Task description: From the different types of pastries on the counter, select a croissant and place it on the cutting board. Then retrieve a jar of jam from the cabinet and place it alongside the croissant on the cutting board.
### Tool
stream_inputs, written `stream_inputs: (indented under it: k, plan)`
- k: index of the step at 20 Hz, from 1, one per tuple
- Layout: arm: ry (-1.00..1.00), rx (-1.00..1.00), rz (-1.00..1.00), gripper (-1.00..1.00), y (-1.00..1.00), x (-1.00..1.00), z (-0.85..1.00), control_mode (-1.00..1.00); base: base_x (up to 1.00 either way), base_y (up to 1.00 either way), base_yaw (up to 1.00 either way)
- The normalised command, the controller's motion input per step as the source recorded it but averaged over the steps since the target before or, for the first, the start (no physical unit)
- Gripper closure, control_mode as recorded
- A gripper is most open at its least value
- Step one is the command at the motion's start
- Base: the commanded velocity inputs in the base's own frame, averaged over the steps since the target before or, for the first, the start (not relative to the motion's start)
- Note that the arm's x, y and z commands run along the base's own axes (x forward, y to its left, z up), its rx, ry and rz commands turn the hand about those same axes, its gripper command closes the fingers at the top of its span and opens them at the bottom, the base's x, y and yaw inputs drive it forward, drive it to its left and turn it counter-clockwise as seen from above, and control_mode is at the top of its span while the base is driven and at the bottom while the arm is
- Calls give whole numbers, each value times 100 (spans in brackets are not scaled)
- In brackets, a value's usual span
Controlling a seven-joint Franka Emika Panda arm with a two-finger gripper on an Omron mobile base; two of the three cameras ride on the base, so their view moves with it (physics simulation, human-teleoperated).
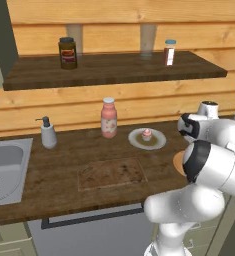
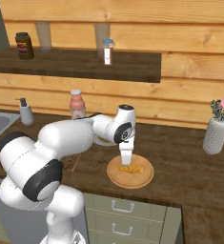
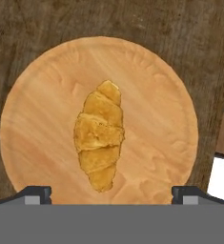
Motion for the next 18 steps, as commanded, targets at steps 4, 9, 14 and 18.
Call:
stream_inputs:
  k: [4,9,14,18]
  plan:
    - [0,0,0,-100,-42,11,-17,-100,0,0,0]
    - [0,0,0,-100,-31,7,-17,-100,0,0,0]
    - [0,0,-3,-100,-1,0,-20,-100,0,0,0]
    - [0,0,-6,-100,0,0,-28,-100,0,0,0]
